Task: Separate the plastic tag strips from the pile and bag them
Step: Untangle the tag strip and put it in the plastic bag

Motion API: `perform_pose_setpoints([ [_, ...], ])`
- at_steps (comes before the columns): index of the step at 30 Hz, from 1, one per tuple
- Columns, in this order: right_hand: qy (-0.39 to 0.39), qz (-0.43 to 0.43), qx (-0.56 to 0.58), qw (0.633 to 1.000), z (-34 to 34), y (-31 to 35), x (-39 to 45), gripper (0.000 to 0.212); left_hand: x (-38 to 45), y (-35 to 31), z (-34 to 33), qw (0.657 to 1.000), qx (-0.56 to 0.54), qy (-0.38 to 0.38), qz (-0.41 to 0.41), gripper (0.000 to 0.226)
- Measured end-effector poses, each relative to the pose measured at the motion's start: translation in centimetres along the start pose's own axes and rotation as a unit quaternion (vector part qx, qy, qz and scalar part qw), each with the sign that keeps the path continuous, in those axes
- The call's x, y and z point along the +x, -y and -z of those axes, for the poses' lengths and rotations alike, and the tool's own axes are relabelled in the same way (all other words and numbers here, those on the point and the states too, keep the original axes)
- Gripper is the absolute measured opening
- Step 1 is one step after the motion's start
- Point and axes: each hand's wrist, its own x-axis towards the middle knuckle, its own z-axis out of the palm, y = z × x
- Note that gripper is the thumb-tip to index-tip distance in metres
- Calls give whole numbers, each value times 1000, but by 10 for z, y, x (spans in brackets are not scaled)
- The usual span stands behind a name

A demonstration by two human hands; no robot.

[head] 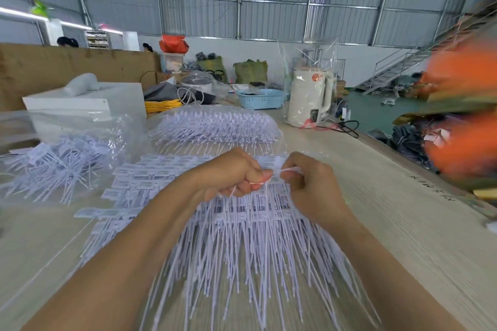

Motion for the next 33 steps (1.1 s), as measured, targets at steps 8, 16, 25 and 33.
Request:
perform_pose_setpoints([
  [8, 2, -198, 413, 889, 47, 11, 10, 12, -10, -5, 3, 993, 109, 43, -11, 24],
  [16, 128, -197, 420, 877, 34, 23, 1, 11, -10, -4, -2, 981, 183, 56, -27, 14],
  [25, 117, -148, 272, 944, -15, 22, -7, 10, -4, -3, -4, 972, 232, 9, -40, 46],
  [33, 41, -169, 236, 956, -11, 17, 3, 11, -7, -3, 4, 966, 255, -28, -13, 43],
])
